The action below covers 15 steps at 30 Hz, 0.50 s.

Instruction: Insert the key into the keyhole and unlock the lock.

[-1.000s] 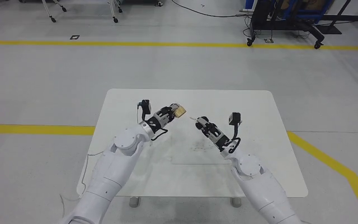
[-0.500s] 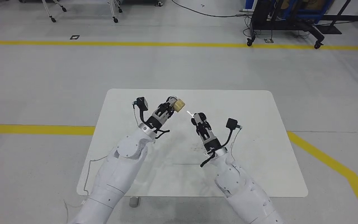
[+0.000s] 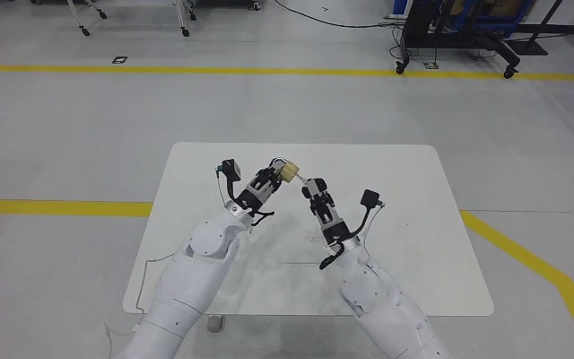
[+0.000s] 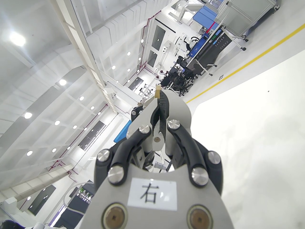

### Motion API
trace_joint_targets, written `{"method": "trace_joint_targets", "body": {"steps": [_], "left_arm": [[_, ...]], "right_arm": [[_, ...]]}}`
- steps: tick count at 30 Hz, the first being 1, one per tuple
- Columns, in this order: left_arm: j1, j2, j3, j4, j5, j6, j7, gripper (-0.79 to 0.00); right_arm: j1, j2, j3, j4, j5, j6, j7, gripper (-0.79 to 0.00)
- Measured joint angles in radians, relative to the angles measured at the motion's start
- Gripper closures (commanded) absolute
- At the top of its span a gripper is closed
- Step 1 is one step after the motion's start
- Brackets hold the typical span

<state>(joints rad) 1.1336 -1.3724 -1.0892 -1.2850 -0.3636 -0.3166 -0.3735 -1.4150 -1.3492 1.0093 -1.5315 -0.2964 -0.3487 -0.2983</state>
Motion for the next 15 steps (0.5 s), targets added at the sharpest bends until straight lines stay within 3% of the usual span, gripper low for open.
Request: {"method": "trace_joint_targets", "body": {"steps": [15], "left_arm": [[0.014,-0.001,-0.024,-0.012,0.007,-0.002,0.004,0.000]], "right_arm": [[-0.026,-0.007,0.026,-0.023,0.144,-0.026,0.119,0.000]]}}
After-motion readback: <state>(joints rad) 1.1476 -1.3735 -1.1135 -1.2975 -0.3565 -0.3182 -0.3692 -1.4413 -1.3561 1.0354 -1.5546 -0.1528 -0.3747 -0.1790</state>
